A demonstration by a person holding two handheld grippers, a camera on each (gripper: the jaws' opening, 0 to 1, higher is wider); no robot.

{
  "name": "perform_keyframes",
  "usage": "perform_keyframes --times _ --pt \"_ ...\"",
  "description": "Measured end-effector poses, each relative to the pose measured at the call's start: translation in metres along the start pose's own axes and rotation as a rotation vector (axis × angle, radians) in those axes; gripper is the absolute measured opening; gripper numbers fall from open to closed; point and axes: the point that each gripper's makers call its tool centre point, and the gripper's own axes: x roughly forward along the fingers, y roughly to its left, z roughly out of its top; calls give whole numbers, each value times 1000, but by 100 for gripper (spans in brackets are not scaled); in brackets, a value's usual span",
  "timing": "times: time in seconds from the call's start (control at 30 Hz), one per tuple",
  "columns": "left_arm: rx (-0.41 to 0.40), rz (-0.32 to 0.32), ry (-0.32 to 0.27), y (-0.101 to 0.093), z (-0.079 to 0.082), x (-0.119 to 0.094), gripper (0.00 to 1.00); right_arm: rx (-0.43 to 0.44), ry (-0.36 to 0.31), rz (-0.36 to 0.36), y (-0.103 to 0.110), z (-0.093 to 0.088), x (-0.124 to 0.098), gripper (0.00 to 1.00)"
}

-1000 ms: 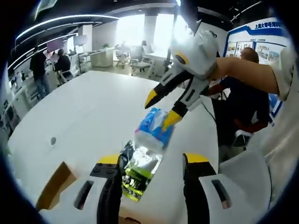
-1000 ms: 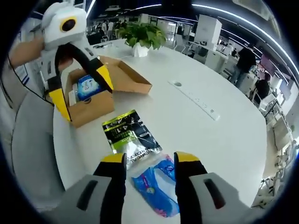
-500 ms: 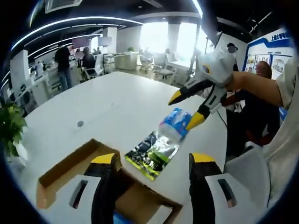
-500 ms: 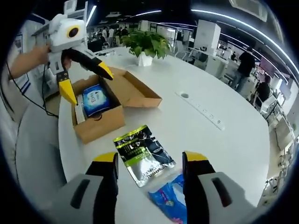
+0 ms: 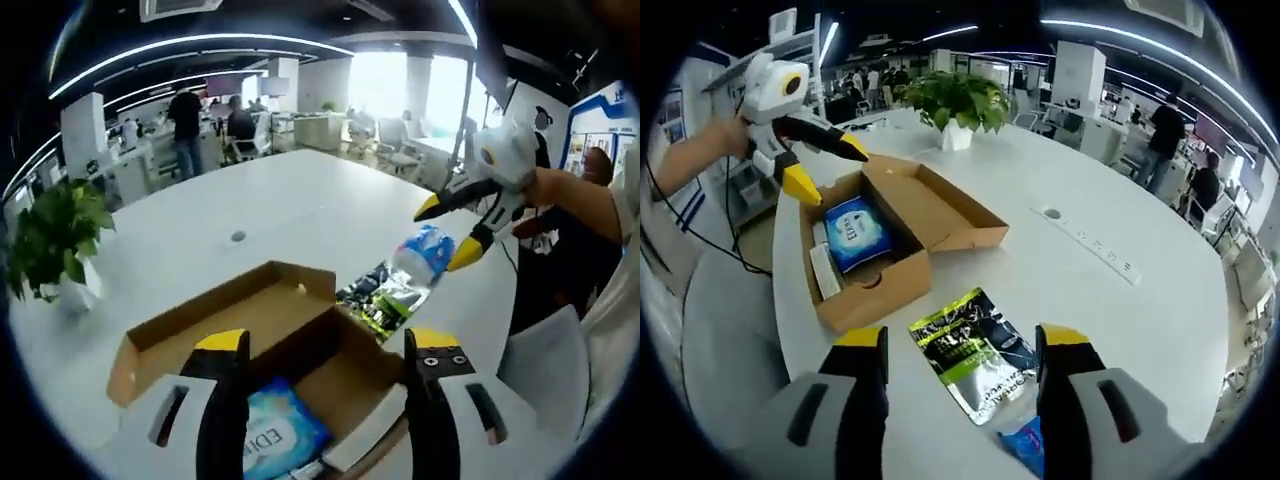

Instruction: Operate the shoe box by opening the lid, removing the specified soft item, and placing it in the target area until the item is outside and the box remains undamaged.

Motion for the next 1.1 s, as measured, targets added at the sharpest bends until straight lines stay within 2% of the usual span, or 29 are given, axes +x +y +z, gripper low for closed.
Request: perform_keyframes --times 0.23,0.53,0.9,1.1 --pt "-42 78 -8 30 -24 -22 62 1 -7 13 19 4 13 57" --pt "-93 158 -5 56 -54 -50 62 10 -26 46 45 19 34 57" --pt "-129 237 39 83 -93 -77 60 11 -50 103 72 46 56 54" --pt "-156 263 71 92 -115 -86 59 7 -47 138 88 53 69 53"
